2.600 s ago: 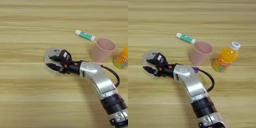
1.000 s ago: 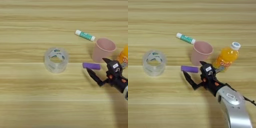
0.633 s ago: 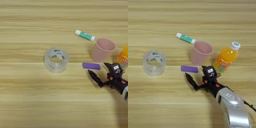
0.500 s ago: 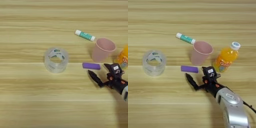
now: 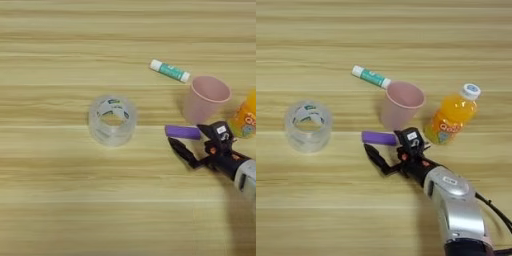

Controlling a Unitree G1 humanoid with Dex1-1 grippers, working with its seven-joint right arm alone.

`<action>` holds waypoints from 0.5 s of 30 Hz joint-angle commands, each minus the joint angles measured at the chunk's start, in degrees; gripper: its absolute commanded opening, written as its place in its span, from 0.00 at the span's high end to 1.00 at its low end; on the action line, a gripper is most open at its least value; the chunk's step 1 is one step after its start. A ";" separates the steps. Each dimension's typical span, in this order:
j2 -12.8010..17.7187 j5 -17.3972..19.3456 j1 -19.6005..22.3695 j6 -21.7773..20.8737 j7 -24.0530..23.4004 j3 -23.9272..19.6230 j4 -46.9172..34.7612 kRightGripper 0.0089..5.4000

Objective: Move the objects on the table

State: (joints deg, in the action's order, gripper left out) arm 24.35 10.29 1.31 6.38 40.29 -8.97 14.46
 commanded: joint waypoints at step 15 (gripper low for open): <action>3.47 -0.17 2.65 -1.76 2.09 0.02 -1.07 0.04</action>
State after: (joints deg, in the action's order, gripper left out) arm 25.04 9.85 2.98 5.16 42.97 -8.03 16.76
